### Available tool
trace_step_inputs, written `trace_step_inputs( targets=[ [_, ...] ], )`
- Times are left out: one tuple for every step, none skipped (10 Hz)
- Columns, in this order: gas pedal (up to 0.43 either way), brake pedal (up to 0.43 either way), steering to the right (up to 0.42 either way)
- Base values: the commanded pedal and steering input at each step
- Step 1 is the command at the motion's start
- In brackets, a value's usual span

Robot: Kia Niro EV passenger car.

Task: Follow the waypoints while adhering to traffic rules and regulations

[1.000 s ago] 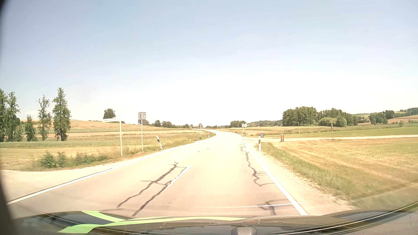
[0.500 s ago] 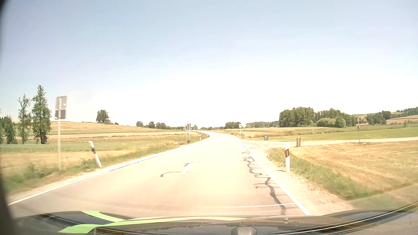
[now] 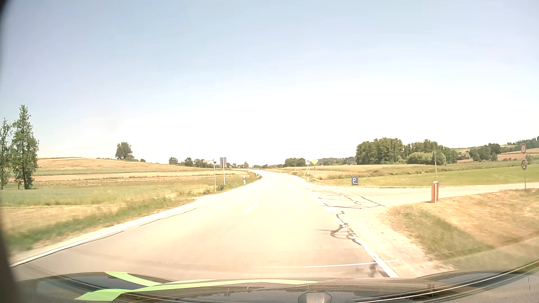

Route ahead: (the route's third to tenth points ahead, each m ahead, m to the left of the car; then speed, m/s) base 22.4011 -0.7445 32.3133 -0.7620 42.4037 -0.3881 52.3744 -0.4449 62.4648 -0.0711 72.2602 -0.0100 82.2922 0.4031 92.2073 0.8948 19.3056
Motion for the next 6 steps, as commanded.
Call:
trace_step_inputs(
  targets=[
    [0.248,0.0,0.0],
    [0.248,0.0,-0.004],
    [0.22,0.0,-0.005],
    [0.189,0.0,-0.002],
    [0.189,0.0,-0.002],
    [0.189,0.0,-0.002]
  ],
)
